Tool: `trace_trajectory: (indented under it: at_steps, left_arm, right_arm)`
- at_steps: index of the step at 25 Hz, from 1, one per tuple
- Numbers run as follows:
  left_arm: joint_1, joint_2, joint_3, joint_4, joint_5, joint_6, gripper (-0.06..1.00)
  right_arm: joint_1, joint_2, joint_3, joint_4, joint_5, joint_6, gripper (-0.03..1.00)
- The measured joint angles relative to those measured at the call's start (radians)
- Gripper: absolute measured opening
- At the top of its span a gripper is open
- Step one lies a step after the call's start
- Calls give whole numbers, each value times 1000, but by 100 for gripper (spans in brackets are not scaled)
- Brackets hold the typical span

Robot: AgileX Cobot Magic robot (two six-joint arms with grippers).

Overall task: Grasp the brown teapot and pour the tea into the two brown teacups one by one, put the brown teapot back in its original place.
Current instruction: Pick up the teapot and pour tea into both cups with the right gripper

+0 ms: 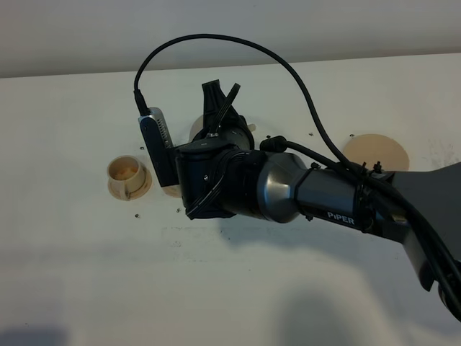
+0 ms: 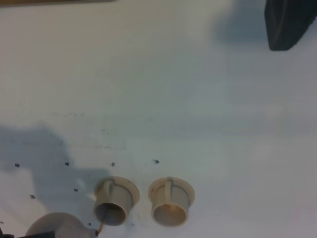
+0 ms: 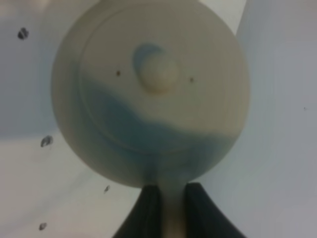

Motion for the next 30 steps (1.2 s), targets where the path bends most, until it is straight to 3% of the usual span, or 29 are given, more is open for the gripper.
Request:
trace_trajectory:
  at_steps: [30]
  left_arm:
    - [0,0,0,0,0,0,33]
  right_arm:
    - [7,0,0,-26,19,-4,10]
